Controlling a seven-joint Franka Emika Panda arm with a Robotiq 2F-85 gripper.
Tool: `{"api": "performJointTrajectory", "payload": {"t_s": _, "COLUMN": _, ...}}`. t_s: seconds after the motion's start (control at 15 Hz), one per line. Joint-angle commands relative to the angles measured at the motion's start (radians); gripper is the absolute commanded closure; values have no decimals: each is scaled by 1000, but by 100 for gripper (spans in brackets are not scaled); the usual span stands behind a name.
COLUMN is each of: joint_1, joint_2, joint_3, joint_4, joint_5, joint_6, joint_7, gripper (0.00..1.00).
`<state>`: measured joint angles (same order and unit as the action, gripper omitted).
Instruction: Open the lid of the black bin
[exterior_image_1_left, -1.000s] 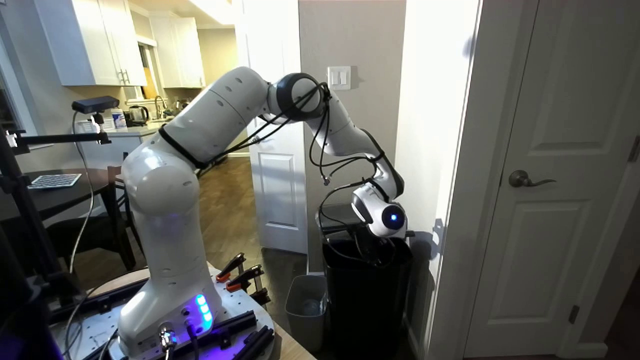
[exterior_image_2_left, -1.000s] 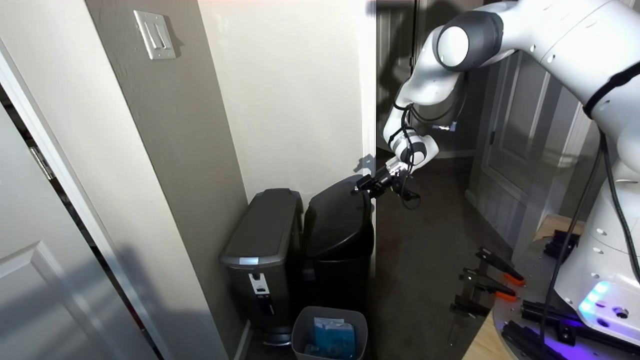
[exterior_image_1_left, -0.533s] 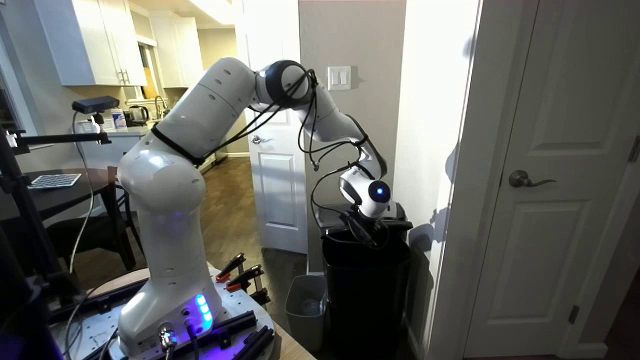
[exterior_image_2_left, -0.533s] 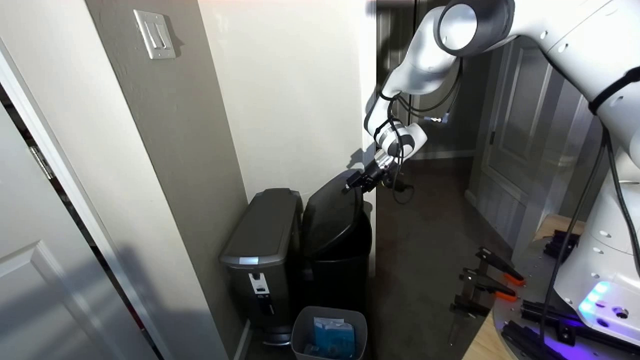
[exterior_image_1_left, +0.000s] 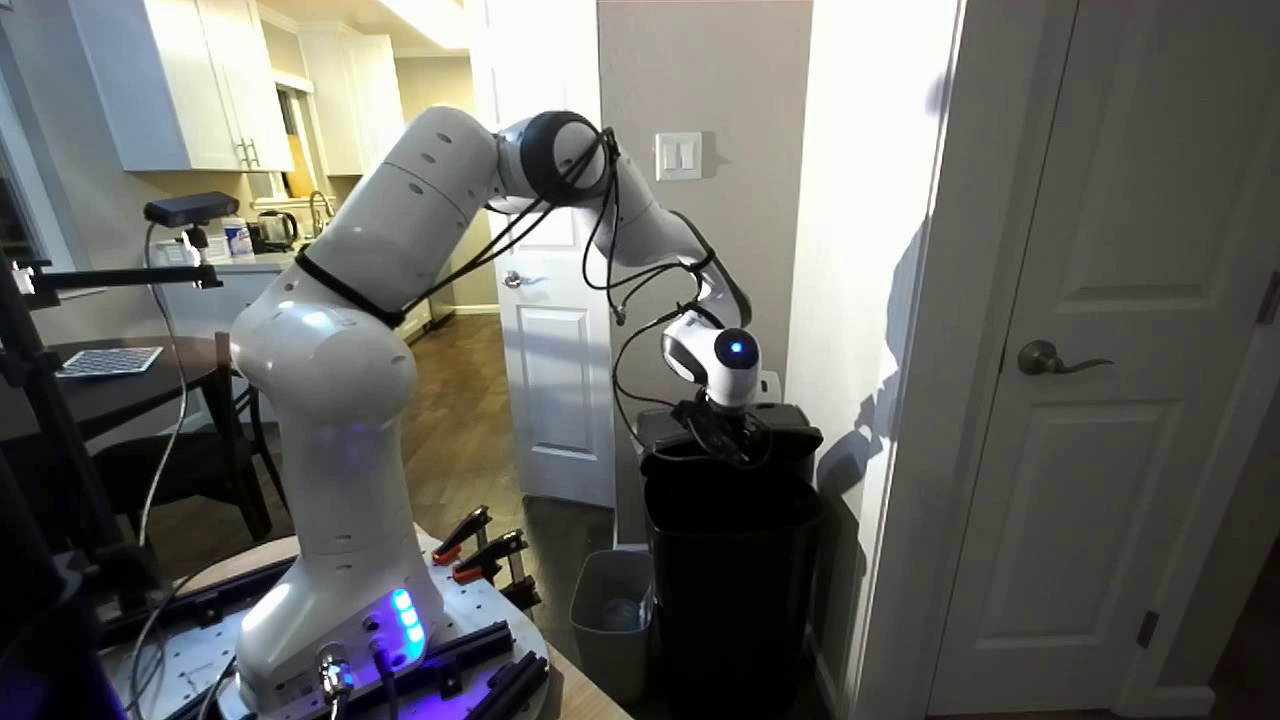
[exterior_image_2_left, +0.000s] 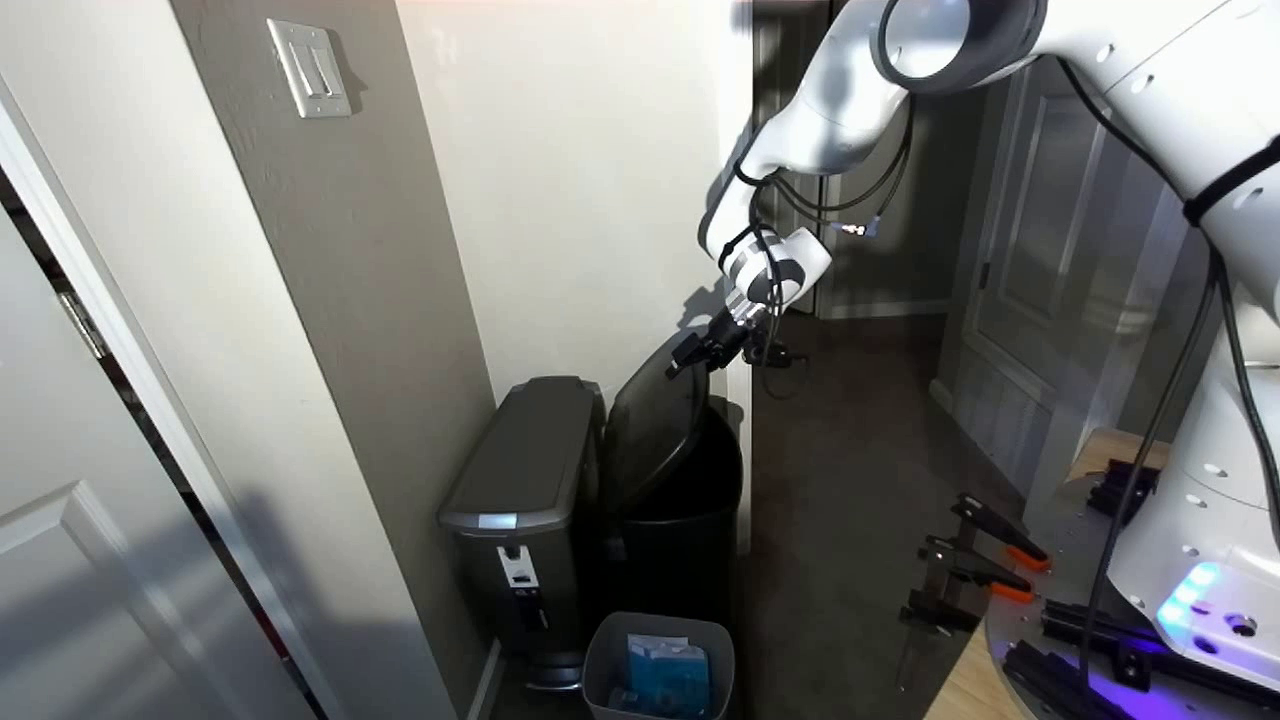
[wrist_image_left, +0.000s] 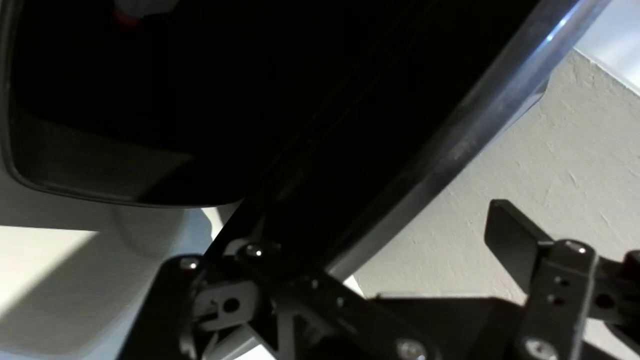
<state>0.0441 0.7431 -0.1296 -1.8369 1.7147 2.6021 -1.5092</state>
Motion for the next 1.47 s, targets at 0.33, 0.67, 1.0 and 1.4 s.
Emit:
{"api": "performJointTrajectory", "payload": {"t_s": 0.33, "joint_1": 31, "joint_2": -83, "joint_3": 24, "joint_4": -36, "joint_5": 44, "joint_6": 15, "joint_7": -12, "gripper": 0}}
{"api": "performJointTrajectory", "payload": {"t_s": 0.67, "joint_1": 72, "joint_2": -89, "joint_3": 46, "joint_4": -20, "joint_5": 35, "joint_6": 32, "joint_7": -13, "gripper": 0}}
{"api": "performJointTrajectory", "payload": {"t_s": 1.0, "joint_1": 127, "joint_2": -83, "joint_3": 46, "joint_4": -11, "joint_5": 30, "joint_6": 54, "joint_7": -23, "gripper": 0}}
{"api": "performJointTrajectory", "payload": {"t_s": 1.4, "joint_1": 138, "joint_2": -78, "joint_3": 47, "joint_4": 34, "joint_5": 141, "joint_6": 47, "joint_7": -211, "gripper": 0}}
